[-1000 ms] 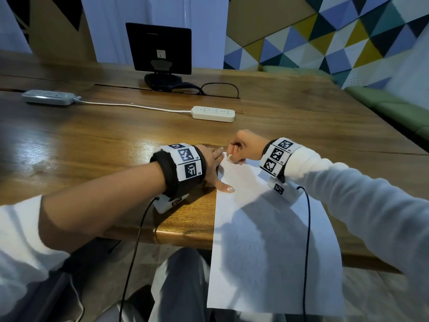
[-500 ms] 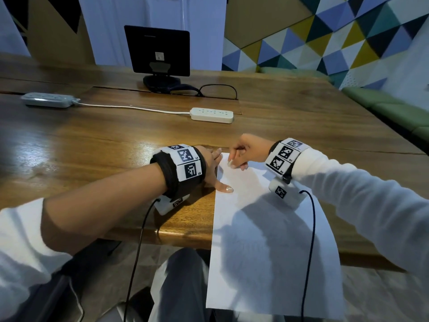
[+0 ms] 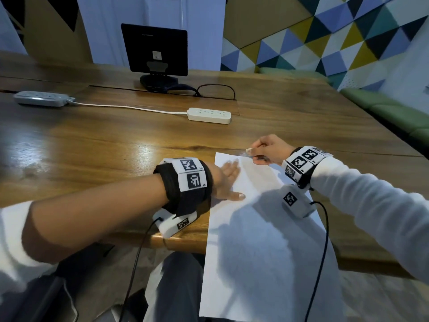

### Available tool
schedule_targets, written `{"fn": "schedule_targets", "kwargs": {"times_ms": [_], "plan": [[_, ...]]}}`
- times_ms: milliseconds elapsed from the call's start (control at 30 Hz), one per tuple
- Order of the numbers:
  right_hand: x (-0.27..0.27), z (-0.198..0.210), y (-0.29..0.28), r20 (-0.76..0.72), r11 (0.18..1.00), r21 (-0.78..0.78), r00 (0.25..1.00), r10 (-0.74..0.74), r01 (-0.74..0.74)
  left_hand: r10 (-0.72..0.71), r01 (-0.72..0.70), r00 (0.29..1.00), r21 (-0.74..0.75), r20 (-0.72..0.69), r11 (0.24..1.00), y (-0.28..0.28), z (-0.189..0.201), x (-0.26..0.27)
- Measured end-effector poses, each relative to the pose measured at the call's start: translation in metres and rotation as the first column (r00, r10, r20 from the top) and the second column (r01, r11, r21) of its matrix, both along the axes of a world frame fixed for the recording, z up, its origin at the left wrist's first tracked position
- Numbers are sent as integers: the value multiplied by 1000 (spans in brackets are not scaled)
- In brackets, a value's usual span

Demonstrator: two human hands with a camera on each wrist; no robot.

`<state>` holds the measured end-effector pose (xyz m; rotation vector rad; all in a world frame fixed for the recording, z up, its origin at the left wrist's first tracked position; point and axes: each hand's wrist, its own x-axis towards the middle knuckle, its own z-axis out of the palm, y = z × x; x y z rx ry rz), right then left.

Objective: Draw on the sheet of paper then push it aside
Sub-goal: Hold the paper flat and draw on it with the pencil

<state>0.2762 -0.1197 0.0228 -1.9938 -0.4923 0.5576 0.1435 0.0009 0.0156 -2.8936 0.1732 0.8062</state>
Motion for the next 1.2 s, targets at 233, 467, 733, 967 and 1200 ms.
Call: {"fn": "schedule_targets", "kwargs": {"times_ms": [233, 467, 733, 967, 1200], "plan": [[-9, 12, 16, 269, 904, -314, 886, 378, -290, 193, -193, 981, 154, 16, 969, 12, 7, 9], [-11, 17, 37, 245, 743, -529, 764, 596, -410, 170, -172, 985, 186, 30, 967, 19, 6, 10], [-2, 17, 39, 243, 724, -551, 750, 615, -415, 190, -195, 981, 180, 46, 964, 17, 6, 12], [1, 16, 42, 252, 743, -524, 758, 602, -416, 183, -185, 983, 177, 26, 967, 17, 7, 13], [1, 13, 45, 350, 792, -501, 755, 555, -350, 165, -168, 986, 159, 33, 973, 19, 6, 12]]}}
